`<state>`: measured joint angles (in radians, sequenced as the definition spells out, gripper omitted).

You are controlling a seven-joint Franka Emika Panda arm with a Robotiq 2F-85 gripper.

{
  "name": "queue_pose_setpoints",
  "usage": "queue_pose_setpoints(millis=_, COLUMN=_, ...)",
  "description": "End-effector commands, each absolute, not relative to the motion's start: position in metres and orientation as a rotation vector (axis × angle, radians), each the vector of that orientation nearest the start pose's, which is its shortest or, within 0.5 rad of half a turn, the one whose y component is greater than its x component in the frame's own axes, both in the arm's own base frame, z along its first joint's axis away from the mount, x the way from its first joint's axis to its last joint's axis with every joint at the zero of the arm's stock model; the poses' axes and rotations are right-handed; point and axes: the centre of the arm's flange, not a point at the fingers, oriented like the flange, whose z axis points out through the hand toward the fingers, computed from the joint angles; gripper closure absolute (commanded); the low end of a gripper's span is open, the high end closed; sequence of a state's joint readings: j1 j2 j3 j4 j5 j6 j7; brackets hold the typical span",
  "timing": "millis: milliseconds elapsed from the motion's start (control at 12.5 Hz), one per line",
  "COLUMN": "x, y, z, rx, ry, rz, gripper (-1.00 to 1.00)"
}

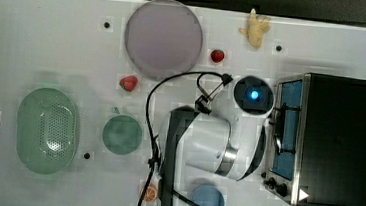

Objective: Pick ketchup from strainer and place it on the table

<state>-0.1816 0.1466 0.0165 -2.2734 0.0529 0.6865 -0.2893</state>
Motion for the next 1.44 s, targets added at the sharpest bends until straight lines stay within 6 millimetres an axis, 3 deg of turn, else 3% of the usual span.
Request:
queue_pose_setpoints(millis=80, x=0.507, y=-0.032, z=0.260, rx=-2.984, ry=0.845, rz=0.156, gripper=-0.17)
queue_pose_setpoints(millis=240, x=0.504, y=-0.033, z=0.231, rx=-3.009, ry=0.819, rz=0.141, gripper=-0.23)
queue_pose_setpoints(millis=480, x=0.503, y=-0.032, z=0.190, rx=-3.023, ry=0.797, rz=0.148, gripper=-0.85)
queue_pose_setpoints(millis=560, x=0.505, y=-0.032, z=0.187, rx=-3.021, ry=0.797, rz=0.126, gripper=-1.00)
queue_pose_setpoints(millis=640, x=0.507, y=-0.032, z=0.192, rx=-3.020, ry=0.795, rz=0.105, gripper=-1.00)
queue_pose_setpoints(millis=800, x=0.525, y=-0.031, z=0.232, rx=-3.010, ry=0.791, rz=-0.009, gripper=-1.00)
queue_pose_setpoints(millis=1120, x=0.546, y=-0.033, z=0.350, rx=-3.002, ry=0.822, rz=-0.087, gripper=-1.00)
queue_pose_setpoints(millis=1440, x=0.554, y=-0.033, z=0.477, rx=-2.886, ry=1.164, rz=-0.083, gripper=-1.00)
